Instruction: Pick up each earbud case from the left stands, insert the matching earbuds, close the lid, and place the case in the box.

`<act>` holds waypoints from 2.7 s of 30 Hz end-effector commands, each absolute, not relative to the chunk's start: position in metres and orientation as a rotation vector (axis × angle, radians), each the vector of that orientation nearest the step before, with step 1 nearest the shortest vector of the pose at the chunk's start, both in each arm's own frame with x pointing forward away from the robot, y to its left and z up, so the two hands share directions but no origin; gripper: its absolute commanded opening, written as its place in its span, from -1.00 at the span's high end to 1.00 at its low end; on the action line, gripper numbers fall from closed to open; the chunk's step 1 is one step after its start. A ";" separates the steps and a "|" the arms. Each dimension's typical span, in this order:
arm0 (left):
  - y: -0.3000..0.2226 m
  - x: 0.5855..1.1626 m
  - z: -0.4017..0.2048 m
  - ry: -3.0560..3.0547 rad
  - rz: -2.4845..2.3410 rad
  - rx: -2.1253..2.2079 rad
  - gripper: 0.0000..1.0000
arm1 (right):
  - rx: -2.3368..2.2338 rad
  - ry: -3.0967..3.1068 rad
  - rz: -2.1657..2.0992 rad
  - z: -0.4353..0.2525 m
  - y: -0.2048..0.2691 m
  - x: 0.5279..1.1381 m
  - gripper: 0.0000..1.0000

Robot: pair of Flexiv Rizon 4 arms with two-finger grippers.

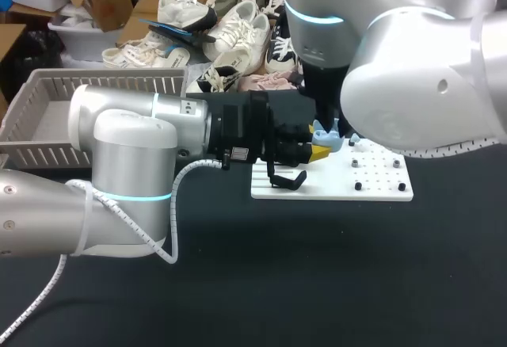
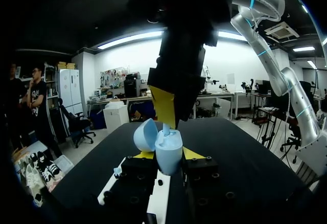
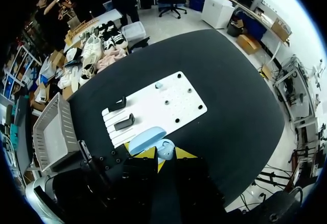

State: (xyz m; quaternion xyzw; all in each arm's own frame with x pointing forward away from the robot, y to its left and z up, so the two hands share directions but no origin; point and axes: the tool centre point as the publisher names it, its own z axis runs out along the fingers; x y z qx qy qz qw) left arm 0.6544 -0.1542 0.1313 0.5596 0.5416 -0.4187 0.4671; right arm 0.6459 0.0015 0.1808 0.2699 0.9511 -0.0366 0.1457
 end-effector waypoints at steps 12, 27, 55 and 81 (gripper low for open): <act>-0.155 0.653 0.131 1.330 -1.021 1.367 1.00 | 0.780 2.745 -0.105 0.177 0.001 0.649 1.00; -0.155 0.653 0.131 1.330 -1.021 1.367 1.00 | 0.771 2.763 -0.096 0.174 0.003 0.648 0.51; -0.155 0.653 0.131 1.330 -1.021 1.367 1.00 | 0.421 2.656 -0.023 0.185 -0.041 0.605 0.45; -0.155 0.653 0.131 1.330 -1.021 1.367 1.00 | 0.367 2.703 0.167 0.098 -0.108 0.686 0.43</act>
